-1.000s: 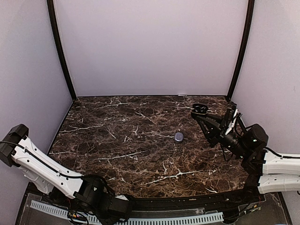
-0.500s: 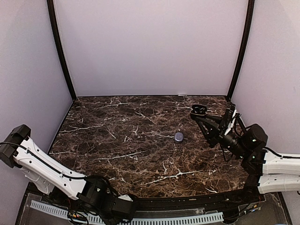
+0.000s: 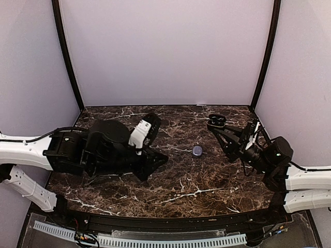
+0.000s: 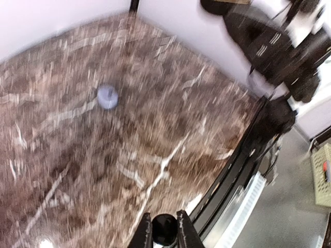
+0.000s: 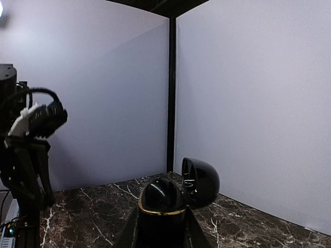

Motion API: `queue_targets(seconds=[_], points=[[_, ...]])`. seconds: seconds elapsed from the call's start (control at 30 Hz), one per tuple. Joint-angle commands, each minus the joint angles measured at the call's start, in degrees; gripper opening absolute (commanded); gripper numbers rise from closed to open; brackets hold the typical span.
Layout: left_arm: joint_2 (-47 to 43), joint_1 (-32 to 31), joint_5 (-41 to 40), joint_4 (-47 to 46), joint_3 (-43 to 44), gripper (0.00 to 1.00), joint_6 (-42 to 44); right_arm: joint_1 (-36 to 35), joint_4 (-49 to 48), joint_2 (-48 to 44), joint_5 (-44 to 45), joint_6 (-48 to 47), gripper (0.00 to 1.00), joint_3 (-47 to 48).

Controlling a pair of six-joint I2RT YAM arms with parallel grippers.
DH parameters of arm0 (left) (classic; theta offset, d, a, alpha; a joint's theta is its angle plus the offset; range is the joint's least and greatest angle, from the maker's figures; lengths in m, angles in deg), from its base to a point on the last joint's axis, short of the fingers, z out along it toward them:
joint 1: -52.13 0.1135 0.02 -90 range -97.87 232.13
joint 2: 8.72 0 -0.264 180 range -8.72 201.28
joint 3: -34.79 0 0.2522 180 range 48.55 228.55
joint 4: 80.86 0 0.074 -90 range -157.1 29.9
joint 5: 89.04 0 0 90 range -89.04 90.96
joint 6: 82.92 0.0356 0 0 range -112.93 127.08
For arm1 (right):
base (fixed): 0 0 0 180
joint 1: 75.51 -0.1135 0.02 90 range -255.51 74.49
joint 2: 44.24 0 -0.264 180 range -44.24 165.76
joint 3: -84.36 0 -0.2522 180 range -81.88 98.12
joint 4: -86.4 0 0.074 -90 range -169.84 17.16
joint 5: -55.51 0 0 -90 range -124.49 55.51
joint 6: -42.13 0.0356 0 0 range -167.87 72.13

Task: Insert the wireless bluetooth earbuds into the charging case
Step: Pick up the left earbud from the corner of the board, then insert the left earbud into the left side groove of the charging case.

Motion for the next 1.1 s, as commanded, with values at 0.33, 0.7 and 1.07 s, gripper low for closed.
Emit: queue_targets(seconds=[0.33,0.7,1.07], points=[[-0.43,3.49,1.82,-48.32,1.37,0.03,22.45,0.52,-21.42,9.56,-11.27,-4.3,0.0,2.28],[6.6,14.27,15.56,-55.84,2.39,0.01,16.49,1.75,-27.25,19.08,-9.04,-1.97,0.0,5.59],[12.16,19.64,27.44,-59.58,2.53,0.0,15.4,6.09,-38.53,31.61,-14.3,4.47,0.0,8.51]])
